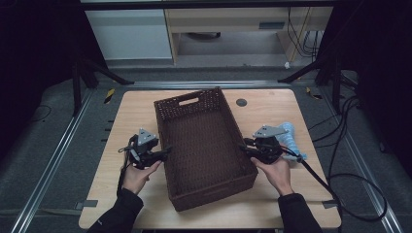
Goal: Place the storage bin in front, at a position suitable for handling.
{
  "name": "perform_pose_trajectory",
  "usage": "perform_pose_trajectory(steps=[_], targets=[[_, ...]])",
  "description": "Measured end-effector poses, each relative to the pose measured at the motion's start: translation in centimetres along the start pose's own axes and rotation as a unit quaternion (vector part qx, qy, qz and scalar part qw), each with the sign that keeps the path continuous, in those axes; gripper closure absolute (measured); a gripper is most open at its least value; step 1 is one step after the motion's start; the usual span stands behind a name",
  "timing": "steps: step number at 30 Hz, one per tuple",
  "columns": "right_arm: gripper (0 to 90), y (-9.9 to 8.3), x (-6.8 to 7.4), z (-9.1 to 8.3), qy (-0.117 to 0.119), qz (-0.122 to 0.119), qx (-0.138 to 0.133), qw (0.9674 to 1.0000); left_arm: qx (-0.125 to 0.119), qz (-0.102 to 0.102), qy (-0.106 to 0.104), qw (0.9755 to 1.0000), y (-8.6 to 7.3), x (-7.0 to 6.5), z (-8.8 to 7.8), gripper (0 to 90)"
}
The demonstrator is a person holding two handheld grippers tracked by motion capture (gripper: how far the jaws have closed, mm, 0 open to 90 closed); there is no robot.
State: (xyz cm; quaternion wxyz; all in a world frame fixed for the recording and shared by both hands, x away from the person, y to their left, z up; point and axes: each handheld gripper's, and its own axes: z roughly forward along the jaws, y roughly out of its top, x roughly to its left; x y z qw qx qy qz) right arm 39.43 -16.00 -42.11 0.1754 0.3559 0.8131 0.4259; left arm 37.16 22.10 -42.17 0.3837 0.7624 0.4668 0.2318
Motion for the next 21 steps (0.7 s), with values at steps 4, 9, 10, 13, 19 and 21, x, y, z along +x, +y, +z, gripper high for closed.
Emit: perform_pose_trajectory(steps=[4, 9, 10, 13, 19, 21], targets=[[64.9, -0.3, 0.6, -0.5, 0.0, 0.003, 0.002, 1.0, 0.004, 0.007, 0.001, 1.0, 0.0, -0.1, 0.4, 47.2], [61.5, -0.5, 1.2, -1.3, 0.013, 0.005, 0.007, 0.9999, 0.009, 0.008, -0.003, 0.9999, -0.1, 0.2, 1.0, 51.9], [59.6, -0.4, 1.1, -1.3, 0.012, 0.004, 0.003, 0.9999, 0.009, 0.008, -0.003, 0.9999, -0.1, 0.2, 1.0, 52.3], [55.3, 0.0, 0.7, -1.4, 0.004, 0.008, -0.016, 0.9998, 0.009, 0.009, -0.001, 0.9999, 0.0, 0.2, 1.2, 54.5], [53.4, 0.9, -0.4, -0.3, -0.019, 0.02, -0.032, 0.9991, 0.003, 0.007, 0.001, 1.0, 0.8, 1.1, 2.5, 59.7], [55.0, 0.8, -0.4, 0.2, -0.019, 0.02, -0.027, 0.9993, 0.003, 0.008, 0.0, 1.0, 1.0, 1.2, 2.8, 60.5]])
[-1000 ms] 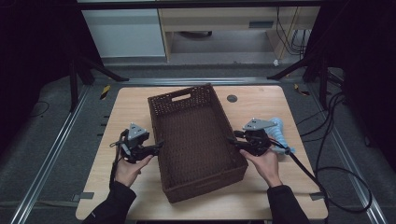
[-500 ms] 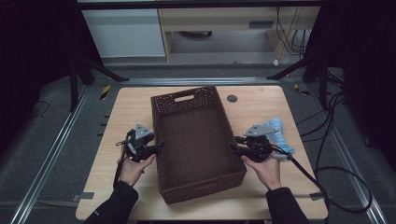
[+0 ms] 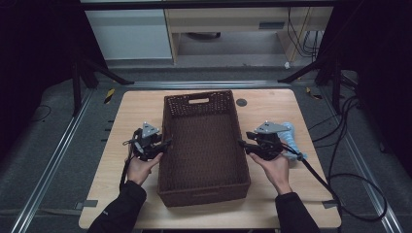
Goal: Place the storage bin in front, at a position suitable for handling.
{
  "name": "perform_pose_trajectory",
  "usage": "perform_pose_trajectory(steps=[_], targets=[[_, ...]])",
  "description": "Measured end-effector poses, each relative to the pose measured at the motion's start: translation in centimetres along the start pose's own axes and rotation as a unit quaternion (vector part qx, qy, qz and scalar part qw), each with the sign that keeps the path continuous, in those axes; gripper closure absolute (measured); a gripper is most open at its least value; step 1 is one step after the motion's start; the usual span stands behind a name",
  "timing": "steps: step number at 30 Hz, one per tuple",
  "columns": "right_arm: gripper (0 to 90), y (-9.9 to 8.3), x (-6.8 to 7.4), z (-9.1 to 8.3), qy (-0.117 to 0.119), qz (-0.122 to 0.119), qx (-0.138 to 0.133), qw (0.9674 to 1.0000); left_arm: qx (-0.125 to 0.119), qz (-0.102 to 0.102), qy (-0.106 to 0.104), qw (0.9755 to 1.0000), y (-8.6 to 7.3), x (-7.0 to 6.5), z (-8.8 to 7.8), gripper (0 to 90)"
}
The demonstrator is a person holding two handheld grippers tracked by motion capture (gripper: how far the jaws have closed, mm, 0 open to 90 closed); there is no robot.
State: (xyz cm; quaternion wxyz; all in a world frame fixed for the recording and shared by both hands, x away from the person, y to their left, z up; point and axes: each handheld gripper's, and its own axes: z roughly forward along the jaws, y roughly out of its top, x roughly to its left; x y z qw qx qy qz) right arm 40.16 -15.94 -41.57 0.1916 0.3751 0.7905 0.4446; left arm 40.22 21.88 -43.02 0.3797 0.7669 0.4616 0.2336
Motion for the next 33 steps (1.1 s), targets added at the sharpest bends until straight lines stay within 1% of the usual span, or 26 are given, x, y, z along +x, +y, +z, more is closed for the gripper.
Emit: perform_pose_trajectory(steps=[2, 4, 6, 7, 9, 12, 14, 15, 16, 17, 18, 19, 21, 23, 25, 26, 27, 28, 31, 33], targets=[[59.6, -0.1, 0.0, 0.3, 0.006, 0.001, -0.002, 1.0, -0.001, 0.0, -0.001, 1.0, 0.1, 0.1, 0.2, 60.7], [64.6, -0.1, 0.1, 0.4, 0.015, 0.005, 0.0, 0.9999, 0.003, 0.005, 0.0, 1.0, 0.1, 0.1, 0.2, 59.5], [67.0, -0.2, 0.2, 0.5, 0.019, 0.005, -0.002, 0.9998, 0.004, 0.001, -0.002, 1.0, 0.0, 0.1, 0.2, 56.5], [67.4, -0.2, 0.3, 0.5, 0.016, 0.004, -0.003, 0.9999, 0.007, -0.006, -0.006, 0.9999, -0.1, 0.2, 0.0, 54.4], [69.0, -0.2, 0.3, 0.4, 0.016, 0.007, -0.001, 0.9998, 0.011, -0.004, -0.001, 0.9999, -0.2, 0.1, -0.1, 51.4], [69.2, -0.2, 0.5, 0.2, 0.018, 0.006, 0.003, 0.9998, 0.011, -0.004, 0.002, 0.9999, -0.3, 0.0, -0.4, 49.6], [69.1, -0.3, 0.7, -0.1, 0.02, 0.006, 0.007, 0.9998, 0.01, -0.005, -0.007, 0.9999, -0.7, -0.3, -0.9, 49.5], [69.1, -0.3, 0.8, -0.2, 0.021, 0.004, 0.008, 0.9997, 0.01, -0.005, -0.007, 0.9999, -0.7, -0.3, -0.9, 50.3], [69.0, -0.4, 0.9, -0.4, 0.021, 0.004, 0.009, 0.9997, 0.011, -0.002, -0.008, 0.9999, -1.0, -0.5, -1.3, 49.9], [68.9, -0.4, 1.0, -0.5, 0.022, 0.004, 0.011, 0.9997, 0.011, -0.002, -0.008, 0.9999, -1.0, -0.5, -1.3, 49.0], [68.9, -0.4, 1.0, -0.5, 0.022, 0.004, 0.011, 0.9997, 0.014, -0.003, -0.014, 0.9998, -1.2, -0.5, -1.5, 49.0], [68.7, -0.5, 1.4, -0.9, 0.022, 0.006, 0.015, 0.9996, 0.014, 0.0, -0.01, 0.9998, -1.4, -0.7, -1.7, 49.5], [68.6, -0.6, 1.5, -1.0, 0.02, 0.005, 0.015, 0.9997, 0.014, -0.001, -0.011, 0.9998, -1.4, -0.8, -1.8, 50.2], [68.0, -0.6, 1.6, -1.1, 0.02, 0.005, 0.017, 0.9996, 0.011, -0.002, -0.015, 0.9998, -1.5, -0.9, -1.8, 53.1], [66.3, -0.5, 1.5, -1.1, 0.024, 0.008, 0.018, 0.9995, 0.01, -0.001, -0.014, 0.9998, -1.5, -1.0, -1.9, 56.8], [63.7, -0.5, 1.4, -1.1, 0.028, 0.011, 0.015, 0.9994, 0.011, 0.001, -0.016, 0.9998, -1.5, -1.0, -1.9, 56.8], [60.4, -0.2, 1.1, -1.4, 0.026, 0.012, -0.002, 0.9996, 0.01, 0.0, -0.015, 0.9998, -1.6, -1.0, -1.9, 58.6], [58.7, -0.1, 1.0, -1.5, 0.024, 0.013, -0.004, 0.9996, 0.01, -0.001, -0.017, 0.9998, -1.6, -1.0, -1.9, 59.0], [53.8, 0.2, 0.4, -2.3, 0.005, 0.007, -0.017, 0.9998, 0.011, -0.001, -0.014, 0.9998, -1.6, -1.1, -1.9, 59.8], [50.2, 0.3, -0.2, -2.9, -0.016, 0.005, -0.023, 0.9996, 0.012, 0.001, -0.012, 0.9999, -1.5, -1.1, -1.9, 60.5]])
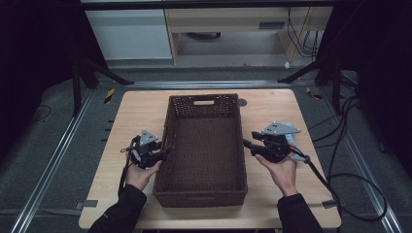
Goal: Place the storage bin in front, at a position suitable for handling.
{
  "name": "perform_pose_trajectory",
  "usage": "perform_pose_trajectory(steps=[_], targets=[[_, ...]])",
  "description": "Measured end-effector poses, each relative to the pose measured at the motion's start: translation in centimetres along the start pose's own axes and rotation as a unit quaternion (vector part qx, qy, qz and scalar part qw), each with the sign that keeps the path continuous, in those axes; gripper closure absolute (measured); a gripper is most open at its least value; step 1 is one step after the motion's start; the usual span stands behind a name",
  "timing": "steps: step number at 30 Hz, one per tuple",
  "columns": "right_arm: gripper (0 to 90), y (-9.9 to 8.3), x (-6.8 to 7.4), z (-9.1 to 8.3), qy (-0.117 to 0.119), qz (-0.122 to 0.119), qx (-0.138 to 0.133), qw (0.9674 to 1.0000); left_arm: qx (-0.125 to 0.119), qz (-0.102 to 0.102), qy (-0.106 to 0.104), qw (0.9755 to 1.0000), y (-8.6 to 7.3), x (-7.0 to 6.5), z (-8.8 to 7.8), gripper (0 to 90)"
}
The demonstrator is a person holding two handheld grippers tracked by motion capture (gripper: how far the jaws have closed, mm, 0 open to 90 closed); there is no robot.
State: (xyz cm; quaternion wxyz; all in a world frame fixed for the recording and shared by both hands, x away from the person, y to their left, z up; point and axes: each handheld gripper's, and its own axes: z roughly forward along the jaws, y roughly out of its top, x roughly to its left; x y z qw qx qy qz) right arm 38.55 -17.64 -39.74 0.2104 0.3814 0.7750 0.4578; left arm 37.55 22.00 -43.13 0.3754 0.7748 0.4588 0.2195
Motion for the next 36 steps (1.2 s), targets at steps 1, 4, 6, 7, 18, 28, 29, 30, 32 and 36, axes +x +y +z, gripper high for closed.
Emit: perform_pose_trajectory(steps=[1, 4, 6, 7, 18, 28, 29, 30, 32, 36], targets=[[49.5, 0.0, -0.3, -0.3, -0.008, 0.001, -0.001, 1.0, 0.0, 0.0, 0.0, 1.0, 0.0, 0.0, 0.0, 60.7], [45.5, -0.3, -1.3, -0.8, -0.026, 0.007, -0.002, 0.9996, -0.001, -0.002, -0.001, 1.0, 0.0, 0.0, 0.0, 60.9], [44.2, -0.5, -1.8, -0.9, -0.037, 0.008, 0.004, 0.9993, -0.001, -0.003, -0.001, 1.0, 0.0, 0.0, 0.0, 61.1], [42.4, -1.0, -2.6, -1.1, -0.056, 0.007, 0.011, 0.9983, -0.001, -0.003, 0.0, 1.0, 0.0, 0.0, 0.0, 61.2], [36.3, -3.6, -6.9, -1.8, -0.137, 0.038, 0.035, 0.9892, 0.002, -0.002, 0.003, 1.0, 0.0, -0.1, 0.0, 61.9], [33.8, -5.9, -9.4, -1.3, -0.167, 0.063, 0.058, 0.9822, 0.006, 0.004, 0.004, 1.0, 0.2, -0.1, 0.0, 62.5], [33.8, -6.2, -9.6, -1.1, -0.166, 0.066, 0.06, 0.9821, 0.005, 0.003, 0.004, 1.0, 0.2, 0.0, 0.1, 62.6], [33.8, -6.3, -9.7, -1.1, -0.167, 0.068, 0.063, 0.9817, 0.005, 0.002, 0.004, 1.0, 0.2, 0.0, 0.1, 62.7], [34.0, -6.7, -10.0, -0.8, -0.17, 0.067, 0.07, 0.9807, 0.004, 0.001, 0.004, 1.0, 0.2, 0.0, 0.1, 63.1], [34.6, -7.5, -10.5, -0.2, -0.171, 0.073, 0.08, 0.9793, 0.005, 0.001, 0.002, 1.0, 0.3, 0.2, 0.2, 63.6]])
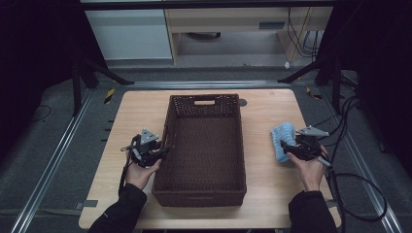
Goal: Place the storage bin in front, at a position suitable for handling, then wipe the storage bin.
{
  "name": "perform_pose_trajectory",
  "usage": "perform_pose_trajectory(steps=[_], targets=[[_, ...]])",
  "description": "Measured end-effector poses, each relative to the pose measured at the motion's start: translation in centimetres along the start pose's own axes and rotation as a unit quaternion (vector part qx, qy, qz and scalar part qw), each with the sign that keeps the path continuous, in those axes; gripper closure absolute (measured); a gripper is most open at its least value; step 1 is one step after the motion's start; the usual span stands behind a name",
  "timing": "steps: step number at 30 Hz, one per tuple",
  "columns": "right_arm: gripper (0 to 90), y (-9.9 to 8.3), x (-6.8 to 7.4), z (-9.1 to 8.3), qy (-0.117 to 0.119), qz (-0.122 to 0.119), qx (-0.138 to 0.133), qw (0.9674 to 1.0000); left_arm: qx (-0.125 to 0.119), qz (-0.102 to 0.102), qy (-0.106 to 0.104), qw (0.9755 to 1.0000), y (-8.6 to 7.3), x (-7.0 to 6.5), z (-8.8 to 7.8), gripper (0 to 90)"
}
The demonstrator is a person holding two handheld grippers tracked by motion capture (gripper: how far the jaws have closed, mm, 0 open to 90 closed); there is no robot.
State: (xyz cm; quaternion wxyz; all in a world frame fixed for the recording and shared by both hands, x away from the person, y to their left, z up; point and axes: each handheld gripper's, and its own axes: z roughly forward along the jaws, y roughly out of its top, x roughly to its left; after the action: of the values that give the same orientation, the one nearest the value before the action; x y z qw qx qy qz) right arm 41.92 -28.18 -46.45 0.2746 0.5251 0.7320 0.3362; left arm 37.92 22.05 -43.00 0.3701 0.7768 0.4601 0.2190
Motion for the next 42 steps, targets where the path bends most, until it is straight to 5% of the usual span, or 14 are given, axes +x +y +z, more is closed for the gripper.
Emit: perform_pose_trajectory(steps=[8, 10, 15, 31, 42], targets=[[42.0, -0.8, 0.0, 1.3, 0.006, 0.002, 0.026, 0.9996, 0.001, -0.007, -0.004, 1.0, 0.2, 0.6, 0.1, 65.3], [53.3, -0.9, 0.1, 1.5, 0.012, 0.0, 0.028, 0.9995, 0.003, -0.005, -0.006, 1.0, 0.2, 0.8, 0.2, 65.6], [64.9, -0.8, 0.2, 1.4, 0.017, -0.001, 0.03, 0.9994, 0.003, -0.001, -0.009, 1.0, 0.3, 0.8, 0.2, 66.0], [66.2, 2.0, 2.0, -1.4, 0.044, -0.018, -0.057, 0.9973, 0.001, 0.007, -0.013, 0.9999, 0.4, 1.1, 0.3, 66.6], [66.0, 4.0, 3.2, -0.6, 0.056, -0.028, -0.07, 0.9956, 0.0, 0.008, -0.029, 0.9995, 0.7, 2.0, 0.7, 68.0]])
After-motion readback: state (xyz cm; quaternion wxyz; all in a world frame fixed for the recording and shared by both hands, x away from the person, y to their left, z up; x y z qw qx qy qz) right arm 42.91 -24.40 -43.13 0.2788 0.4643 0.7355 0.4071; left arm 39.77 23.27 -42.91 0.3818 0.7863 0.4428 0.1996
